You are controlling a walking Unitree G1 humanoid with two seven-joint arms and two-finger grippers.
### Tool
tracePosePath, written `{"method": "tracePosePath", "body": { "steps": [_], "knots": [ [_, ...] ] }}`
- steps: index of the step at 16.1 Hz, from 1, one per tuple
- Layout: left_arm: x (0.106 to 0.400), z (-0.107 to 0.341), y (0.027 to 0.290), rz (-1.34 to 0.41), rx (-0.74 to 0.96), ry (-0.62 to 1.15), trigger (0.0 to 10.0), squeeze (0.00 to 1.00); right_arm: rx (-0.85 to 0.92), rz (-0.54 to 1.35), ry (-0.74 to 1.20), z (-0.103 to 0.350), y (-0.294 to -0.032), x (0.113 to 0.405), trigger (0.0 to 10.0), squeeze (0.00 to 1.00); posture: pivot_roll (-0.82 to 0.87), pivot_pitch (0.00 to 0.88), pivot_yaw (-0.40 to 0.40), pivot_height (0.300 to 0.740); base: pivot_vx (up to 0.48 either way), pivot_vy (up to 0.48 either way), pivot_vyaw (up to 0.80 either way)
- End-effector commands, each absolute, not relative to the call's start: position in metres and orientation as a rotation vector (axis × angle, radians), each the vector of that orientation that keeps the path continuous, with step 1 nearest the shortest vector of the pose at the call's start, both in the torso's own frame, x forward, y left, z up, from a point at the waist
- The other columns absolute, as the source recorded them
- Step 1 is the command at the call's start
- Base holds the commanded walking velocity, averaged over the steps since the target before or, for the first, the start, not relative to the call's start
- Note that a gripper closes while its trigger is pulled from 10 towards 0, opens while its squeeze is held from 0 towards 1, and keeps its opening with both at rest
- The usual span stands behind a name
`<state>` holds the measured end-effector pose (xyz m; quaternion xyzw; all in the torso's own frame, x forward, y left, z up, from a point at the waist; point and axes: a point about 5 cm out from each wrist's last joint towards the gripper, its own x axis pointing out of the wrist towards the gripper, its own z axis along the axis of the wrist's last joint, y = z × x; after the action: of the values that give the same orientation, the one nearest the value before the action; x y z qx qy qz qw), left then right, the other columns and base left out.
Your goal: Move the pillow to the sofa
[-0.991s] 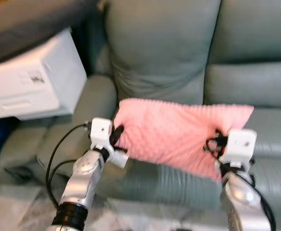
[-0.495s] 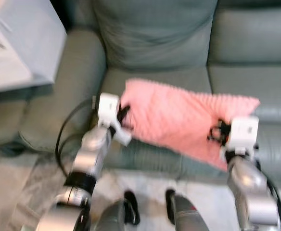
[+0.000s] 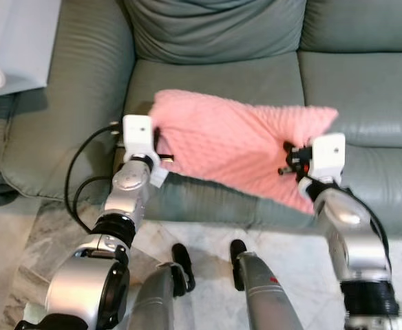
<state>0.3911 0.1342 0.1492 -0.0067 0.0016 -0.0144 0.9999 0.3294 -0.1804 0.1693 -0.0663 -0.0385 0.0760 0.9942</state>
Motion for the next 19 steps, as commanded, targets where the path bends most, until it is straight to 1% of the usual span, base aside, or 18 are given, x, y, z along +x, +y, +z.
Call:
{"method": "tracePosePath", "body": {
  "steps": [1, 4, 6, 7, 8, 9, 14, 19],
  "knots": [
    [0.388, 0.141, 0.148, 0.044, -0.014, 0.028, 10.0, 0.00, -0.133, 0.158, -0.062, 0.161, -0.182, 0.327, 10.0, 0.00, -0.29, 0.600, 0.122, 0.740, 0.000, 0.000, 0.00],
    [0.389, 0.141, 0.158, 0.141, -0.030, 0.018, 10.0, 0.00, -0.148, 0.191, -0.105, 0.164, -0.191, 0.338, 10.0, 0.00, -0.28, 0.605, 0.109, 0.740, 0.000, 0.000, 0.00],
    [0.388, 0.138, 0.161, 0.170, -0.033, 0.021, 10.0, 0.00, -0.145, 0.186, -0.108, 0.163, -0.198, 0.340, 10.0, 0.00, -0.28, 0.605, 0.108, 0.740, 0.000, 0.000, 0.00],
    [0.386, 0.135, 0.162, 0.180, -0.035, 0.024, 10.0, 0.47, -0.151, 0.187, -0.109, 0.162, -0.200, 0.341, 10.0, 0.00, -0.28, 0.605, 0.110, 0.740, 0.000, 0.000, 0.00],
    [0.385, 0.133, 0.161, 0.173, -0.050, 0.029, 10.0, 1.00, -0.158, 0.183, -0.109, 0.161, -0.202, 0.341, 10.0, 0.69, -0.27, 0.606, 0.111, 0.740, 0.000, 0.000, 0.00],
    [0.384, 0.131, 0.160, 0.166, -0.058, 0.034, 10.0, 1.00, -0.166, 0.175, -0.109, 0.161, -0.203, 0.342, 10.0, 1.00, -0.27, 0.607, 0.114, 0.740, 0.000, 0.000, 0.00],
    [0.378, 0.119, 0.158, 0.176, -0.019, 0.051, 10.0, 1.00, -0.182, 0.160, -0.121, 0.155, -0.209, 0.346, 10.0, 1.00, -0.26, 0.603, 0.125, 0.740, 0.000, 0.000, 0.00],
    [0.377, 0.116, 0.158, 0.167, -0.011, 0.051, 10.0, 1.00, -0.167, 0.176, -0.118, 0.149, -0.202, 0.346, 10.0, 1.00, -0.24, 0.597, 0.128, 0.740, 0.000, 0.000, 0.00]
  ]
}}
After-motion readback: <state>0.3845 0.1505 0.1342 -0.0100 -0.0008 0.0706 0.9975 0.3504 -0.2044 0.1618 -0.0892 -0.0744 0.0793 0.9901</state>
